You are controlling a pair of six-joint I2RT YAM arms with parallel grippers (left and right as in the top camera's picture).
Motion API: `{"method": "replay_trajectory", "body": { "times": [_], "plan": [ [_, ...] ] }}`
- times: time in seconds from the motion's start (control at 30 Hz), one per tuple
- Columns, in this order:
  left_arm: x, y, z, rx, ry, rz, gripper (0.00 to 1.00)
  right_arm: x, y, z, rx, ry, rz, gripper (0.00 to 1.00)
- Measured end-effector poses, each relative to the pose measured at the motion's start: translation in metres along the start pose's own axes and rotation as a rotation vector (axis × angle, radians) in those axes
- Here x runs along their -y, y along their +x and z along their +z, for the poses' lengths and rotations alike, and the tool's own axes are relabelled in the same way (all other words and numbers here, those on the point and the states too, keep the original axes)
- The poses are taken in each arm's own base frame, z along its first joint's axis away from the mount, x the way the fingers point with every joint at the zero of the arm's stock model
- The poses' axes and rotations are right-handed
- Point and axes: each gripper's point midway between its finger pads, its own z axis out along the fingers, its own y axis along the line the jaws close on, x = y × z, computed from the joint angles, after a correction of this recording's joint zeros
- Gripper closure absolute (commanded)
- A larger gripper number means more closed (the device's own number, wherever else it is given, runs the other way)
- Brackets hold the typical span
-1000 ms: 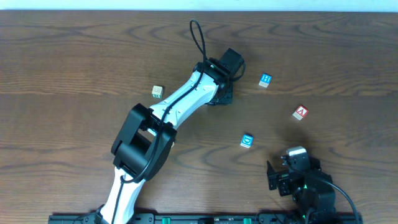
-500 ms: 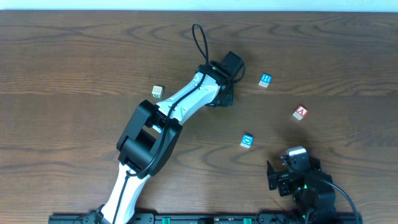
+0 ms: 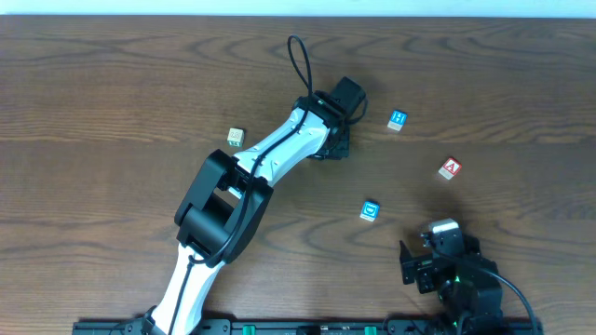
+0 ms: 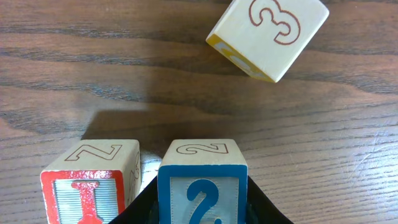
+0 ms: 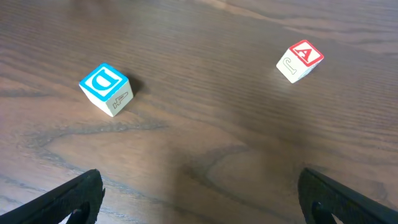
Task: Spell out Ai2
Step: 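Lower the blue 2 block right of the I block, release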
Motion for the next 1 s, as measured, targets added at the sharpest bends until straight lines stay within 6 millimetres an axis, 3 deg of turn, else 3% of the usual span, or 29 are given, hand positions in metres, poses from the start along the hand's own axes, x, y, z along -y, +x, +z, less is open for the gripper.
{"method": "replay_trajectory", "body": {
  "times": [0.2, 0.73, 1.0],
  "plan": [
    [-0.0006, 0.0007, 0.0, -0.003, -0.003, -0.001, 0.61, 0.0, 0.0001, 0.0, 0.0, 0.0, 0.0, 0.01],
    [-0.0008, 0.0009, 0.0, -0.004, -0.003, 0.004, 0.64, 0.0001, 0.0001, 0.0, 0.0, 0.0, 0.0, 0.01],
    [0.0008, -0.0015, -0.0025, 0.001, 0.0, 0.04, 0.6, 0.0, 0.0001, 0.0, 0.0, 0.0, 0.0, 0.01]
  ]
}}
